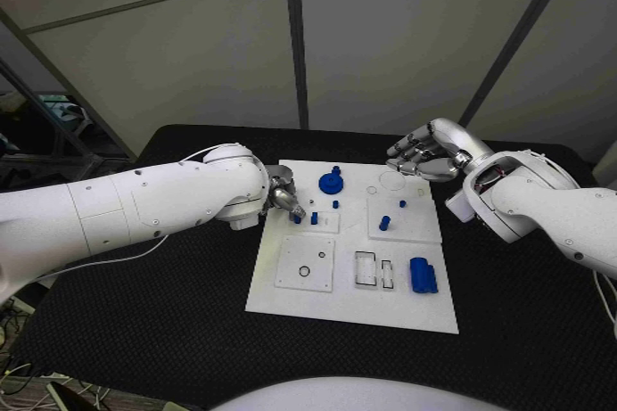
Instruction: Assemble the parts on the task board
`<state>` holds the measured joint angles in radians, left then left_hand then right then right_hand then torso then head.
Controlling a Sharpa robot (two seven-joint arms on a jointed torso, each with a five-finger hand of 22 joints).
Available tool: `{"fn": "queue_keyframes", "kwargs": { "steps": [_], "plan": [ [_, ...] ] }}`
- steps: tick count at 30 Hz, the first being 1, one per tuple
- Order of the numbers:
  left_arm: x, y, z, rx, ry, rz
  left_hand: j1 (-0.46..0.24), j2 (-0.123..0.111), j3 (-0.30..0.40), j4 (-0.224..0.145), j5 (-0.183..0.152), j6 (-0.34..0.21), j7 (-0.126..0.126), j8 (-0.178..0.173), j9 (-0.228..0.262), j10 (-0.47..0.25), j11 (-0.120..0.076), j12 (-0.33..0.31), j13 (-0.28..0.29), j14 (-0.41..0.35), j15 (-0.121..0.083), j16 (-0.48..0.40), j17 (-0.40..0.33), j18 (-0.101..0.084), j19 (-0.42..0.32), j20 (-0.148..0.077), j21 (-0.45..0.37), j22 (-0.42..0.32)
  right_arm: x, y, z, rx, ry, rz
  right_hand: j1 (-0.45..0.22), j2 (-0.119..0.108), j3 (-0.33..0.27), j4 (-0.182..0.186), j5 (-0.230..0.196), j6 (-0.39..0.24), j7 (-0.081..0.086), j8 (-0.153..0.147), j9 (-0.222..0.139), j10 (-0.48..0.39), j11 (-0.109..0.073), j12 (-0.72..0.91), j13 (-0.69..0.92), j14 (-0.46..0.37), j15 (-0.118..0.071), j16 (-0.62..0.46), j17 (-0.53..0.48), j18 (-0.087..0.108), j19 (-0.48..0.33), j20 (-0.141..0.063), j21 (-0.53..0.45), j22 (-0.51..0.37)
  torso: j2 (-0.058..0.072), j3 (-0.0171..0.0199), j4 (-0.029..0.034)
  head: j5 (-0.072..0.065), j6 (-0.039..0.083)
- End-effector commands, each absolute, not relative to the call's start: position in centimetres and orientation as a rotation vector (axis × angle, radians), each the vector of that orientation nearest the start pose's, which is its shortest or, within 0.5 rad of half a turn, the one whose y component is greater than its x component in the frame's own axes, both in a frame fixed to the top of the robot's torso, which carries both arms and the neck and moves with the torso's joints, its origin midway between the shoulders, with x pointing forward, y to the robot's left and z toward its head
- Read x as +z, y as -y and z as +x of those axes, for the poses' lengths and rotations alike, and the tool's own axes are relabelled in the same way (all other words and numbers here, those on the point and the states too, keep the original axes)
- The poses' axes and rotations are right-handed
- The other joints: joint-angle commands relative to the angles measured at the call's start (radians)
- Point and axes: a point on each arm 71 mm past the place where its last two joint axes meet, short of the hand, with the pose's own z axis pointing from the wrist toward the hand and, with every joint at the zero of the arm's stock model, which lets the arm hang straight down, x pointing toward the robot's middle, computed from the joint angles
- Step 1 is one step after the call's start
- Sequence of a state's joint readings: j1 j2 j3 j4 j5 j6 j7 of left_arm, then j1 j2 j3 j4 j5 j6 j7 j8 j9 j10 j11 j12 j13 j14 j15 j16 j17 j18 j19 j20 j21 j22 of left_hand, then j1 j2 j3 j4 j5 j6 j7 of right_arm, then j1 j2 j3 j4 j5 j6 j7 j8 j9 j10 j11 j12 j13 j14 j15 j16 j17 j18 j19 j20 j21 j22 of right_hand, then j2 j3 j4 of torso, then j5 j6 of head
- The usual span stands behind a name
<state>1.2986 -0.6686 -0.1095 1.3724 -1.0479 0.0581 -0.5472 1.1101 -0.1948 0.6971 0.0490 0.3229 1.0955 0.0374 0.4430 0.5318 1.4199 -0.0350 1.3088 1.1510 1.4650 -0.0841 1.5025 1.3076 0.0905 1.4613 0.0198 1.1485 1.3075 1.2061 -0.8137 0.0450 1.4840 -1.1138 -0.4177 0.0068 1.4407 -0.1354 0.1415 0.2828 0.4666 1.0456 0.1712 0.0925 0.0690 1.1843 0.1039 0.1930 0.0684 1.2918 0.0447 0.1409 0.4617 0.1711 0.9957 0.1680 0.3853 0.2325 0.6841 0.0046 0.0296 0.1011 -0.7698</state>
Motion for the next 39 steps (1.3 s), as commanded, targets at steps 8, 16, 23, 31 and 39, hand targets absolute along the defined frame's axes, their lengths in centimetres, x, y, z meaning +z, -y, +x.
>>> {"fn": "queue_keyframes", "kwargs": {
  "steps": [8,16,23,31,39],
  "plan": [
    [-21.4,-17.7,51.1,-0.356,-2.269,-0.198,-0.111,0.005,-0.114,-0.026,-0.005,0.018,-0.022,0.012,0.013,0.012,-0.017,0.016,0.022,0.074,-0.015,0.002,0.138,-0.017,0.013,-0.007,0.018,0.164,-14.5,20.0,50.6,0.899,-1.533,0.175,0.000,-0.010,0.005,-0.001,0.005,-0.005,0.010,-0.008,-0.002,-0.007,0.008,-0.010,-0.002,-0.003,0.010,-0.011,-0.004,0.011,0.001,0.009,-0.013,-0.005,-0.001,-0.0010,0.0013,-0.002,0.002],
    [-21.3,-18.3,51.2,-0.344,-2.253,-0.213,-0.140,0.011,-0.368,0.063,-0.002,0.036,-0.028,-0.001,0.004,0.011,-0.021,0.021,0.035,0.075,-0.019,0.002,0.140,-0.017,0.015,-0.010,0.022,0.165,-14.5,20.0,50.6,0.899,-1.532,0.175,-0.002,-0.011,0.004,-0.002,0.005,-0.009,0.012,-0.011,-0.002,-0.012,0.011,-0.013,-0.004,-0.005,0.013,-0.018,-0.007,0.011,0.000,0.011,-0.020,-0.009,-0.001,-0.0010,0.0017,-0.003,0.005],
    [-21.2,-18.7,51.2,-0.346,-2.231,-0.232,-0.114,0.038,-0.473,0.115,-0.039,0.044,-0.027,-0.013,-0.007,0.013,-0.021,0.021,0.041,0.075,-0.019,0.001,0.141,-0.017,0.016,-0.011,0.026,0.165,-14.5,20.0,50.6,0.900,-1.535,0.174,-0.006,-0.012,0.002,-0.002,0.005,-0.011,0.015,-0.013,-0.001,-0.017,0.014,-0.016,-0.004,-0.015,0.018,-0.033,-0.015,0.010,-0.005,0.016,-0.034,-0.018,0.000,-0.0019,0.0020,-0.004,0.006],
    [-20.8,-18.9,51.2,-0.385,-2.186,-0.249,-0.093,0.059,-0.539,0.160,-0.038,0.047,-0.027,-0.018,-0.014,0.011,-0.021,0.016,0.040,0.075,-0.020,0.001,0.141,-0.017,0.016,-0.011,0.022,0.164,-14.6,20.0,50.6,0.901,-1.539,0.173,-0.008,-0.012,0.001,-0.002,0.006,-0.013,0.017,-0.015,-0.001,-0.021,0.016,-0.018,-0.004,-0.019,0.020,-0.040,-0.019,0.010,-0.008,0.018,-0.041,-0.022,0.000,-0.0012,0.0015,-0.005,0.006],
    [-19.3,-19.5,51.6,-0.450,-2.072,-0.306,-0.041,0.080,-0.607,0.210,-0.032,0.010,-0.012,-0.032,-0.023,-0.053,-0.008,-0.077,-0.085,0.074,-0.012,-0.002,0.138,0.004,-0.018,-0.006,-0.103,0.132,-14.6,20.0,50.7,0.899,-1.541,0.175,-0.007,-0.011,0.002,-0.003,0.006,-0.015,0.017,-0.016,-0.001,-0.023,0.017,-0.019,-0.004,-0.021,0.021,-0.044,-0.021,0.010,-0.009,0.020,-0.046,-0.025,-0.001,-0.0010,0.0014,-0.006,0.008]
  ]
}}
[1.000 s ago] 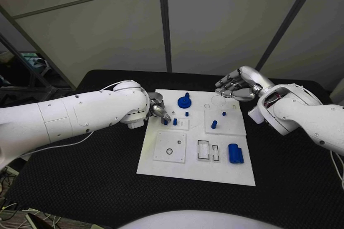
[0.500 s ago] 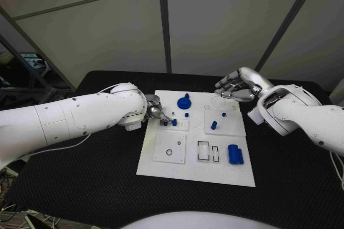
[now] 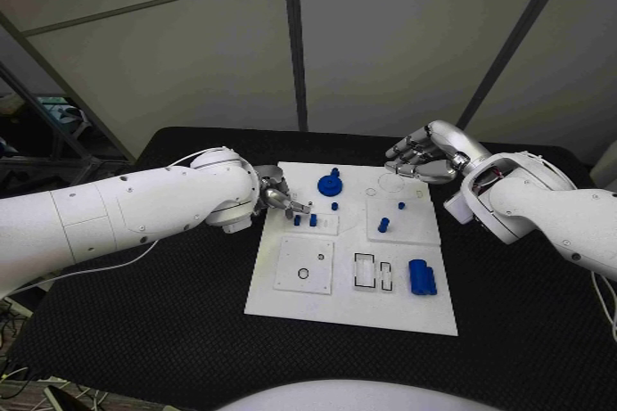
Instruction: Assemble the parts on the task board
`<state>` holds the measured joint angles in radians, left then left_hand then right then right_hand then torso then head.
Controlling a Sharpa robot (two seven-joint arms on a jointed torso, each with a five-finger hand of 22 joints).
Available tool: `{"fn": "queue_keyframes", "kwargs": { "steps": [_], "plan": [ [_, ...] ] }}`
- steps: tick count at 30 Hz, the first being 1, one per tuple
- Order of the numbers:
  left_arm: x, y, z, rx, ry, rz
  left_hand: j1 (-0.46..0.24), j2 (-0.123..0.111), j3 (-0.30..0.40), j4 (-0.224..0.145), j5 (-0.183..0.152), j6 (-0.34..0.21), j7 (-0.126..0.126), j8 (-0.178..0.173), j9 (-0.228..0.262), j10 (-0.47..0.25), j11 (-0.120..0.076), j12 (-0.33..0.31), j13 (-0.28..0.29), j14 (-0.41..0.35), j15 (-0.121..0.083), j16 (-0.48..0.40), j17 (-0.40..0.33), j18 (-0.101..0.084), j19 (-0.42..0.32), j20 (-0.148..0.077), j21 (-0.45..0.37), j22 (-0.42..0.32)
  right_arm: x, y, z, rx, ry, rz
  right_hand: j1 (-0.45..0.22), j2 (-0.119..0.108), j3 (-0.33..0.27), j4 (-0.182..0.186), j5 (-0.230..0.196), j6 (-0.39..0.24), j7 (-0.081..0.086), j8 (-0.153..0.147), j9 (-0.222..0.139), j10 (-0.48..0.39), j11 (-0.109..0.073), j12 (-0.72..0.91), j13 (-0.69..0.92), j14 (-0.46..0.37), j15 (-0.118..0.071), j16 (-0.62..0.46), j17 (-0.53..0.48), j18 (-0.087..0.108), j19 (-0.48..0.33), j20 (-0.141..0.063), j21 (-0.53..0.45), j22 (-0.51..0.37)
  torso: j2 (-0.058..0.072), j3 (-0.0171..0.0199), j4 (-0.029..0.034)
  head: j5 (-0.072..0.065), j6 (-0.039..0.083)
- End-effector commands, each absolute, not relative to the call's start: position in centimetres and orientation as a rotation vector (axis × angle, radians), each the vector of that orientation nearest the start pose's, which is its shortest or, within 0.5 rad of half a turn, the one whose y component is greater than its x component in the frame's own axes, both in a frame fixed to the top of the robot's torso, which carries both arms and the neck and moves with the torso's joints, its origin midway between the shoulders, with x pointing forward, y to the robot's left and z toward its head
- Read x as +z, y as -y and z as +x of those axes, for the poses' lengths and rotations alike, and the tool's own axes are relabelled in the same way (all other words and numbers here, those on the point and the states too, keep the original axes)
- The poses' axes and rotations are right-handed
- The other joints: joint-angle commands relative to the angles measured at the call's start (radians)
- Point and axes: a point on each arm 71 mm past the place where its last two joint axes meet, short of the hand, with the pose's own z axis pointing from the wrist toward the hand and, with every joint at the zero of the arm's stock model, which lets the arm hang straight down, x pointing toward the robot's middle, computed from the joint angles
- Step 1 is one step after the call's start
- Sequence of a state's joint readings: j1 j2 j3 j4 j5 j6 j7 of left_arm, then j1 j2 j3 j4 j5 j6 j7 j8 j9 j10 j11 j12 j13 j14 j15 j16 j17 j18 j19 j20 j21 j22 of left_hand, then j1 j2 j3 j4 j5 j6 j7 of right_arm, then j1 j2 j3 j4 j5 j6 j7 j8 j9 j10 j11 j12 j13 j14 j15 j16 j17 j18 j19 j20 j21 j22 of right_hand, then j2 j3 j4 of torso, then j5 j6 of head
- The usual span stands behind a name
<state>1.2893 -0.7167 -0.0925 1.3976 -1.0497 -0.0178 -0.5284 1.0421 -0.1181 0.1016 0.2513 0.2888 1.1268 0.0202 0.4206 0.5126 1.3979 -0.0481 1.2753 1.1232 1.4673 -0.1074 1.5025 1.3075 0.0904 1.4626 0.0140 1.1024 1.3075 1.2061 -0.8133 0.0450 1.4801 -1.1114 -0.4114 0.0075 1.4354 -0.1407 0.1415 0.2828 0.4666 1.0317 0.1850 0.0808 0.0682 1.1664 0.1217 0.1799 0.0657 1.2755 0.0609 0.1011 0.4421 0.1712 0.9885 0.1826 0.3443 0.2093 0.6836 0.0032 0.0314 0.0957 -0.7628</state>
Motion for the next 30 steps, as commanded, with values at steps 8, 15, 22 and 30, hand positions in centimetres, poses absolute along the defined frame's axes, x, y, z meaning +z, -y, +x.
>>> {"fn": "queue_keyframes", "kwargs": {
  "steps": [8,15,22,30],
  "plan": [
    [-17.4,-19.3,52.0,-0.543,-1.929,-0.295,0.114,0.010,-0.051,0.022,0.004,-0.114,0.047,-0.035,-0.034,-0.193,0.042,-0.249,-0.328,0.022,0.041,-0.093,-0.007,0.038,-0.090,0.025,-0.298,0.064,-14.6,20.1,50.7,0.898,-1.541,0.176,-0.002,-0.006,0.002,-0.003,0.006,-0.002,0.004,-0.004,0.000,-0.007,0.000,-0.006,-0.002,-0.007,0.006,-0.007,-0.003,0.010,-0.002,0.006,-0.007,-0.003,0.000,0.0006,-0.0006,-0.003,0.004],
    [-16.2,-16.9,51.7,-0.744,-1.755,-0.107,0.308,0.008,-0.029,-0.024,0.005,-0.220,0.107,-0.085,-0.115,-0.452,0.099,-0.485,-0.547,-0.295,0.099,-0.560,-0.585,0.083,-0.302,0.071,-0.748,-0.110,-14.6,20.1,50.7,0.899,-1.540,0.176,0.001,-0.004,0.003,-0.005,0.007,-0.001,0.004,-0.004,0.000,-0.010,0.001,-0.008,-0.002,-0.008,0.007,-0.011,-0.005,0.011,-0.003,0.007,-0.011,-0.006,0.000,0.0018,-0.0012,-0.012,0.008],
    [-16.8,-14.3,51.0,-0.832,-1.627,0.175,0.455,-0.054,0.086,-0.088,0.005,-0.201,0.105,-0.128,-0.213,-0.458,0.113,-0.660,-0.732,-0.346,0.111,-0.670,-0.691,0.090,-0.316,0.094,-0.842,-0.199,-14.6,19.9,50.7,0.905,-1.541,0.172,0.010,0.001,0.010,-0.011,0.006,0.009,-0.002,0.001,0.002,-0.012,-0.002,-0.009,-0.002,-0.009,0.006,-0.018,-0.011,0.012,-0.002,0.008,-0.019,-0.011,0.002,0.0016,-0.0030,-0.021,0.015],
    [-18.7,-12.7,51.1,-0.808,-1.616,0.358,0.433,-0.100,0.142,-0.102,-0.007,-0.138,0.087,-0.174,-0.307,-0.420,0.124,-0.772,-0.879,-0.348,0.118,-0.621,-0.708,0.090,-0.294,0.098,-0.853,-0.205,-14.6,19.7,50.7,0.910,-1.543,0.169,0.013,0.001,0.011,-0.012,0.005,0.010,-0.002,0.001,0.002,-0.013,-0.002,-0.010,-0.002,-0.009,0.006,-0.020,-0.012,0.012,-0.001,0.008,-0.021,-0.012,0.002,0.0013,-0.0050,-0.029,0.017]
  ]
}}
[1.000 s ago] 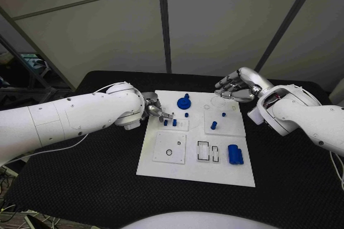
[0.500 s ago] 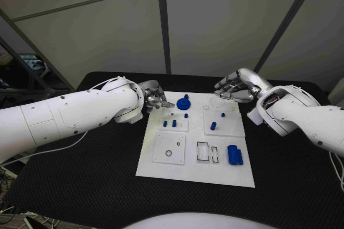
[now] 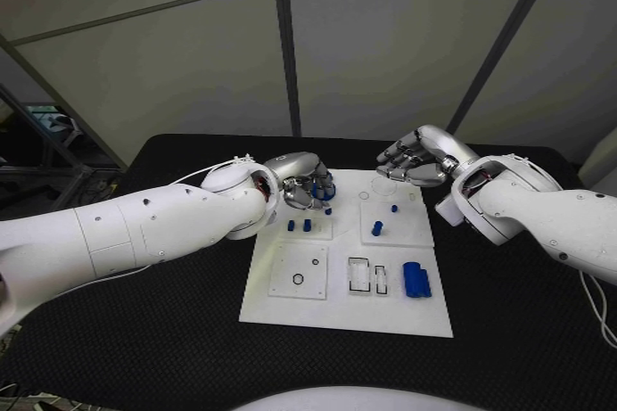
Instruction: Assemble the parts on the task board
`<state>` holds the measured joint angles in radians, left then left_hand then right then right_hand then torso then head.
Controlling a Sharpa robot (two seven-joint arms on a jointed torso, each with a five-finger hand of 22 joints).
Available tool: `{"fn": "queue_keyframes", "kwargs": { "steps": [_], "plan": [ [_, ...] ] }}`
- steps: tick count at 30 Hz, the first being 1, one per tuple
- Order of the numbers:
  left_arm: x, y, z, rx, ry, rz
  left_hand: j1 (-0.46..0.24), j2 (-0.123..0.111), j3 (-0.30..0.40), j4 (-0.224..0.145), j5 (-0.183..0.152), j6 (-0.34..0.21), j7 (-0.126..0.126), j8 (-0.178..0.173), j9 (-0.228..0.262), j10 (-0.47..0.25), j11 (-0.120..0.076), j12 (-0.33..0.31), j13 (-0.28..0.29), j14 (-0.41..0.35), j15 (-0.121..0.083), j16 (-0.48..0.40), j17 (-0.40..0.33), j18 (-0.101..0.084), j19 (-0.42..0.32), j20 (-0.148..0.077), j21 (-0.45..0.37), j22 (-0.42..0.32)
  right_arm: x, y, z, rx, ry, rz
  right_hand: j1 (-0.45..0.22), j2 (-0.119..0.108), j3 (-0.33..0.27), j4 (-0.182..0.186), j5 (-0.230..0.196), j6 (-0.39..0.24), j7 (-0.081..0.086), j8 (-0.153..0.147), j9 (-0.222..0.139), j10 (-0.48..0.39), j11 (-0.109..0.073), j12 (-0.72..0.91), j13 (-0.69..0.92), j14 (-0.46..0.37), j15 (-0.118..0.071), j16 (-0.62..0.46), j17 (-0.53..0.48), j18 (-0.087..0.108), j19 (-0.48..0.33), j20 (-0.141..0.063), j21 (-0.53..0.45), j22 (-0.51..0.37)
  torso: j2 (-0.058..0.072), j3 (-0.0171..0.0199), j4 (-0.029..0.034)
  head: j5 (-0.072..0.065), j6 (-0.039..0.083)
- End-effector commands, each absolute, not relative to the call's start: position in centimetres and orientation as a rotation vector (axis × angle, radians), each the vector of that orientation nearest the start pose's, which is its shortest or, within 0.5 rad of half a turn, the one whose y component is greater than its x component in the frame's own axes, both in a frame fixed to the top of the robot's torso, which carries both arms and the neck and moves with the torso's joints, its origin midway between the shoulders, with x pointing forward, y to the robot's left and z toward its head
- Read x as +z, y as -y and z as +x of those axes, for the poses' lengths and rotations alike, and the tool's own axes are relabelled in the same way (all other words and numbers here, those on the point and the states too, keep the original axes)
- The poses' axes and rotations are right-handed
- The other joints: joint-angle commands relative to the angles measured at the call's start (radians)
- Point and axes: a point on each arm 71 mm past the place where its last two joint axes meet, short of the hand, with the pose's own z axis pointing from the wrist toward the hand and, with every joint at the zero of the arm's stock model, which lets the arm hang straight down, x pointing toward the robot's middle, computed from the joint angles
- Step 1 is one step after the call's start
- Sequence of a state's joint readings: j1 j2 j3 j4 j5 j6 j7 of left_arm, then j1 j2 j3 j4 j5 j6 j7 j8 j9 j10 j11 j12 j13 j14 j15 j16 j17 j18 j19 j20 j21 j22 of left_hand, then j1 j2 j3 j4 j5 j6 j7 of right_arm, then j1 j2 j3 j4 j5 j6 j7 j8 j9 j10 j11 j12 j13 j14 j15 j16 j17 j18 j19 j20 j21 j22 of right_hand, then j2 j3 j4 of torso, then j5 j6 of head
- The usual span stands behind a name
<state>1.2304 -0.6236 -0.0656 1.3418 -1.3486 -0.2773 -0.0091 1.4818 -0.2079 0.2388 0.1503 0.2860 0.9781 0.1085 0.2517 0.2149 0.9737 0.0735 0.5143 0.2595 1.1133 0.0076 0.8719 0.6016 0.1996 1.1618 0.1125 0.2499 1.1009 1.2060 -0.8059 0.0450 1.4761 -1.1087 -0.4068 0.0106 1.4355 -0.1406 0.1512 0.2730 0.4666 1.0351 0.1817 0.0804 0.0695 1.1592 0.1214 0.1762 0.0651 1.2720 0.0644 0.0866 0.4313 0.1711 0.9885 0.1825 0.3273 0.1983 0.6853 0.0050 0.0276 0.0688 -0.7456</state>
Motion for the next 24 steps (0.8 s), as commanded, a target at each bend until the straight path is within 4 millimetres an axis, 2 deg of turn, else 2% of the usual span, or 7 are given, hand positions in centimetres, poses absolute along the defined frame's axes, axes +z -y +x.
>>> {"fn": "queue_keyframes", "kwargs": {
  "steps": [1,2,3,5,24],
  "plan": [
    [-18.8,-12.6,51.1,-0.805,-1.619,0.369,-0.008,-0.013,0.005,-0.003,-0.012,0.014,-0.004,-0.008,-0.015,0.005,0.003,-0.018,-0.024,0.006,0.003,0.015,-0.003,-0.019,0.008,0.000,0.000,0.002,-14.6,19.7,50.7,0.910,-1.543,0.169,0.013,0.001,0.001,-0.003,0.005,0.006,0.001,0.001,0.001,-0.006,-0.002,-0.006,-0.002,-0.006,0.002,-0.005,-0.001,0.012,-0.001,0.008,-0.004,-0.001,0.001,-0.0005,-0.0007,-0.003,0.000],
    [-19.0,-12.5,51.2,-0.801,-1.623,0.381,-0.010,-0.012,0.009,-0.007,-0.041,0.019,-0.006,-0.014,-0.024,0.007,0.001,-0.028,-0.037,0.008,0.004,0.024,-0.004,-0.019,0.013,-0.001,0.000,0.003,-14.6,19.7,50.7,0.910,-1.543,0.169,0.013,0.001,0.001,-0.003,0.005,0.006,0.001,0.001,0.001,-0.006,-0.002,-0.006,-0.002,-0.006,0.002,-0.005,-0.001,0.012,-0.001,0.008,-0.004,-0.001,0.001,-0.0005,-0.0010,-0.003,0.001],
    [-19.1,-12.4,51.3,-0.797,-1.627,0.389,-0.008,-0.009,0.015,-0.012,-0.096,0.021,-0.007,-0.021,-0.033,0.009,0.003,-0.037,-0.050,0.010,0.004,0.032,-0.005,-0.019,0.016,0.000,0.001,0.004,-14.6,19.7,50.7,0.910,-1.543,0.168,0.013,0.001,0.001,-0.003,0.005,0.006,0.001,0.001,0.001,-0.006,-0.002,-0.006,-0.002,-0.006,0.002,-0.005,-0.001,0.012,-0.001,0.008,-0.004,-0.001,0.001,-0.0003,0.0002,-0.005,0.001],
    [-19.3,-12.2,51.4,-0.787,-1.635,0.406,-0.012,-0.010,0.020,-0.018,-0.123,0.028,-0.009,-0.028,-0.044,0.011,0.002,-0.048,-0.066,0.010,0.003,0.042,-0.008,-0.019,0.020,0.000,0.000,0.005,-14.6,19.6,50.7,0.912,-1.543,0.168,0.013,0.001,0.001,-0.003,0.005,0.006,0.001,0.001,0.001,-0.006,-0.002,-0.006,-0.002,-0.006,0.002,-0.005,-0.001,0.012,-0.001,0.008,-0.004,-0.001,0.001,-0.0005,0.0007,-0.005,0.001],
    [-20.9,-11.1,52.6,-0.714,-1.705,0.447,-0.013,0.005,0.059,-0.042,-0.131,0.066,-0.006,-0.043,-0.073,0.028,0.005,-0.079,-0.117,0.018,0.002,0.088,-0.015,-0.019,0.040,-0.003,0.012,0.023,-14.6,19.3,50.7,0.918,-1.544,0.164,0.013,0.000,0.002,-0.003,0.005,0.006,0.002,0.001,0.001,-0.006,-0.002,-0.006,-0.002,-0.006,0.002,-0.006,-0.002,0.012,-0.001,0.008,-0.005,-0.002,0.000,-0.0003,0.0013,-0.007,0.001]
  ]
}}
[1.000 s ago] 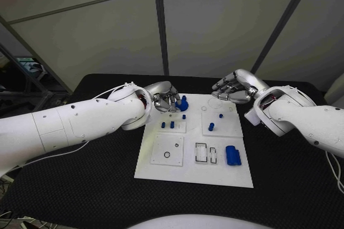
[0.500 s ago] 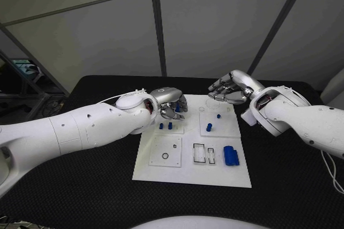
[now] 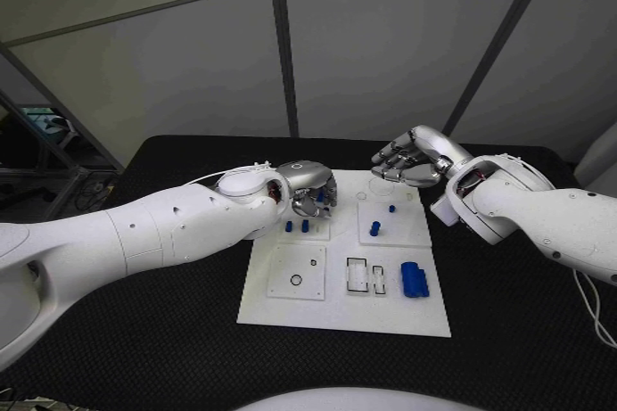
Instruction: Assemble the parts on the task board
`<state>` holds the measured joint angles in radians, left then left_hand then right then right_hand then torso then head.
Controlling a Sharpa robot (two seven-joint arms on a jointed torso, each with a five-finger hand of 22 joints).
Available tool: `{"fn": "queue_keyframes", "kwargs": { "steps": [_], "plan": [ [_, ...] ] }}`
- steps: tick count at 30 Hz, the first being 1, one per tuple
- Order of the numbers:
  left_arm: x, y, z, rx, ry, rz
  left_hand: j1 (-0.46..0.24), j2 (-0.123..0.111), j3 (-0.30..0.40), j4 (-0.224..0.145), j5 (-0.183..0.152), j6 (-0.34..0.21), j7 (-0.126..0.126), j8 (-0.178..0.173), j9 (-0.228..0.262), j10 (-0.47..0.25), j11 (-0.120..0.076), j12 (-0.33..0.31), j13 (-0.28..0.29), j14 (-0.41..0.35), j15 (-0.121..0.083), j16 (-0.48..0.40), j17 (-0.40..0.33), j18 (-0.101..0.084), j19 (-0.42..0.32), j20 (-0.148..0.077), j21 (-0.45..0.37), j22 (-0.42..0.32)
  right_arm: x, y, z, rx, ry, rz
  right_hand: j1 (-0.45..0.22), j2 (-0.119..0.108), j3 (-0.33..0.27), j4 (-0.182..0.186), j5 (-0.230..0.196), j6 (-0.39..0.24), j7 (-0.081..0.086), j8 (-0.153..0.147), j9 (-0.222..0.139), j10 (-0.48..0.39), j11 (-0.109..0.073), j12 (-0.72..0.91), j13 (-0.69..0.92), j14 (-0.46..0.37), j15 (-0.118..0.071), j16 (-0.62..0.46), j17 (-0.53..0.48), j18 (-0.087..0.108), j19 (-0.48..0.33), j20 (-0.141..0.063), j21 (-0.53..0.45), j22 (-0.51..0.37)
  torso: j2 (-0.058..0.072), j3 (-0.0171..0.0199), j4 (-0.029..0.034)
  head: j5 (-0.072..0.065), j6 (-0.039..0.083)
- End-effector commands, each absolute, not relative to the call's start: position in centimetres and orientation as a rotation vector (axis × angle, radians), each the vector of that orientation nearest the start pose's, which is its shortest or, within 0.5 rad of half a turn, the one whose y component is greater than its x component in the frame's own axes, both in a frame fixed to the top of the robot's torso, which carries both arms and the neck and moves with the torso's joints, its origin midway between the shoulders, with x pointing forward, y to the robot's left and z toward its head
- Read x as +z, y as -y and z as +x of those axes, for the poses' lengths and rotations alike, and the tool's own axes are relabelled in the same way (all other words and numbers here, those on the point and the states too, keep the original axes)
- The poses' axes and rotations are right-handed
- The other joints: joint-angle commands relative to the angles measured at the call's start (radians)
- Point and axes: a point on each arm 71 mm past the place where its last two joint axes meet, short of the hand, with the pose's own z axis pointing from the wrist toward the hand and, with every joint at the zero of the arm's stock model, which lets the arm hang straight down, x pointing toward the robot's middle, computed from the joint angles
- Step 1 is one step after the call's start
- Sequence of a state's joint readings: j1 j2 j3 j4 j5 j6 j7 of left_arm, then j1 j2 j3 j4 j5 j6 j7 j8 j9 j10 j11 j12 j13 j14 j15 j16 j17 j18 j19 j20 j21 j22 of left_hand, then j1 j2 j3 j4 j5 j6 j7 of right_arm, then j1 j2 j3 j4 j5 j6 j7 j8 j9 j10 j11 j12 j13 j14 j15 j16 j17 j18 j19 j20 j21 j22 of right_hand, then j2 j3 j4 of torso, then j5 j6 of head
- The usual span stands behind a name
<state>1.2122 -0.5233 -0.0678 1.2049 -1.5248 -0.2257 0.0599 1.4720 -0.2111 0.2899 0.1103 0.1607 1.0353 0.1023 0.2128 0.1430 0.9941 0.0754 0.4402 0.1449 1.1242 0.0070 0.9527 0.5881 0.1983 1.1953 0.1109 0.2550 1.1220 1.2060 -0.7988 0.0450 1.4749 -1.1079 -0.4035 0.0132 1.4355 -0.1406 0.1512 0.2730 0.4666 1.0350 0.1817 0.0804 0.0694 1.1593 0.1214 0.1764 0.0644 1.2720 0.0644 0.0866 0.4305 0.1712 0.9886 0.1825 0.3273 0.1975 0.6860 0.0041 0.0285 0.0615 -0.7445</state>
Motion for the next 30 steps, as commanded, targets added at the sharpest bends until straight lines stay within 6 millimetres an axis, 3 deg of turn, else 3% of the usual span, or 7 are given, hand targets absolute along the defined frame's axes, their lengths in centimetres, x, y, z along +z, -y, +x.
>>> {"fn": "queue_keyframes", "kwargs": {
  "steps": [1,21,30],
  "plan": [
    [-20.97,-11.06,52.60,-0.712,-1.709,0.447,-0.004,0.010,0.011,-0.003,-0.005,0.010,0.001,-0.006,-0.004,0.010,0.003,-0.006,-0.006,0.008,0.002,0.011,-0.002,-0.018,0.007,-0.001,0.008,0.004,-14.63,19.32,50.69,0.918,-1.544,0.164,0.013,0.000,0.002,-0.003,0.005,0.006,0.002,0.001,0.001,-0.006,-0.002,-0.007,-0.001,-0.006,0.002,-0.006,-0.001,0.012,-0.001,0.008,-0.005,-0.001,0.000,0.0005,0.0005,0.000,0.000],
    [-21.60,-10.80,53.13,-0.676,-1.734,0.425,-0.013,0.015,0.086,-0.037,-0.007,0.020,0.014,-0.036,-0.038,0.037,0.003,-0.032,-0.054,0.026,0.000,0.085,0.009,-0.019,0.020,-0.006,0.044,0.058,-14.65,19.12,50.73,0.922,-1.544,0.162,0.013,0.001,0.002,-0.003,0.004,0.006,0.003,0.000,0.001,-0.007,-0.001,-0.007,-0.001,-0.007,0.003,-0.008,-0.002,0.012,-0.001,0.009,-0.007,-0.002,-0.001,-0.0003,0.0015,-0.001,0.000],
    [-21.82,-10.88,53.19,-0.660,-1.756,0.421,-0.020,0.007,0.108,-0.052,-0.008,0.022,0.019,-0.045,-0.049,0.020,0.013,-0.050,-0.072,0.018,0.007,0.096,-0.005,-0.021,0.016,-0.004,0.055,0.080,-14.66,19.07,50.76,0.924,-1.544,0.162,0.014,0.001,0.003,-0.003,0.004,0.006,0.003,0.000,0.001,-0.007,-0.001,-0.007,-0.001,-0.007,0.003,-0.009,-0.003,0.012,-0.001,0.009,-0.007,-0.003,-0.001,-0.0002,0.0012,0.000,0.000]
  ]
}}
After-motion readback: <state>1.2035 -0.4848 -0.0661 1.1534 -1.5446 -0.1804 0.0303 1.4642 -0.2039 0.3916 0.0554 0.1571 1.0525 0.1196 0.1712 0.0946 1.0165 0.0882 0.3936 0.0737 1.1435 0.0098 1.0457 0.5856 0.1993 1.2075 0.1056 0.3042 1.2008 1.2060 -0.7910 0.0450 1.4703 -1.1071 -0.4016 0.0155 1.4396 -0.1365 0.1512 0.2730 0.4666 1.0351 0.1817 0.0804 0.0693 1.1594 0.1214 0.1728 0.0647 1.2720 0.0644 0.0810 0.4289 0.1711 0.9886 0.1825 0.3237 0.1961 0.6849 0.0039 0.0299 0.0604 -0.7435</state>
